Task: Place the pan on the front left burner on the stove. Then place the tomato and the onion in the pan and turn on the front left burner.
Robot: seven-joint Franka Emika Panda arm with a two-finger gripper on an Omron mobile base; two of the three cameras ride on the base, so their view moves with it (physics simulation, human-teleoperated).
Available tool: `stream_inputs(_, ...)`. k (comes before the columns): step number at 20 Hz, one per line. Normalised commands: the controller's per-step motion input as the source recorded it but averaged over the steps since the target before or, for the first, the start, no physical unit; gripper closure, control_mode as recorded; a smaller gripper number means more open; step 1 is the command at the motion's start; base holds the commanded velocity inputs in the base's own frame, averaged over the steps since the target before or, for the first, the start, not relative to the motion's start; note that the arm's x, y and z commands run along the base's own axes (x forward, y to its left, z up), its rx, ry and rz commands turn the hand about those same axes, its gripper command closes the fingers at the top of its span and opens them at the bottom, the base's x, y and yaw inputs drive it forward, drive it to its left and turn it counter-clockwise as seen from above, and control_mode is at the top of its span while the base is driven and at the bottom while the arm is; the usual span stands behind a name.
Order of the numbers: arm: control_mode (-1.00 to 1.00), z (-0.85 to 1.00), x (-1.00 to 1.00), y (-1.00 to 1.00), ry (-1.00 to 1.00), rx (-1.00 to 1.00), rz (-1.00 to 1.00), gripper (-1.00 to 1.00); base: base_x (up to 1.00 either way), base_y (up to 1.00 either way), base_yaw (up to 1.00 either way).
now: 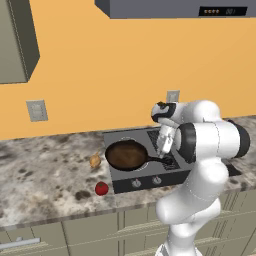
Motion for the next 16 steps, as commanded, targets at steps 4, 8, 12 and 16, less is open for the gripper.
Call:
stream_inputs(4,-1.00,0.06,0.00,0.37,0.00,0.00,0.00,-1.00,0.00,0.00,0.00)
stream_inputs(8,-1.00,0.04,0.00,0.33,0.00,0.00,-0.12,-1.00,0.00,0.00,0.00)
stream_inputs(12,-1.00,0.28,0.00,0.18,0.00,0.00,-0.18,-1.00,0.00,0.00,0.00)
stream_inputs(16,-1.00,0.27,0.00,0.12,0.03,0.00,-0.19,-1.00,0.00,0.00,0.00)
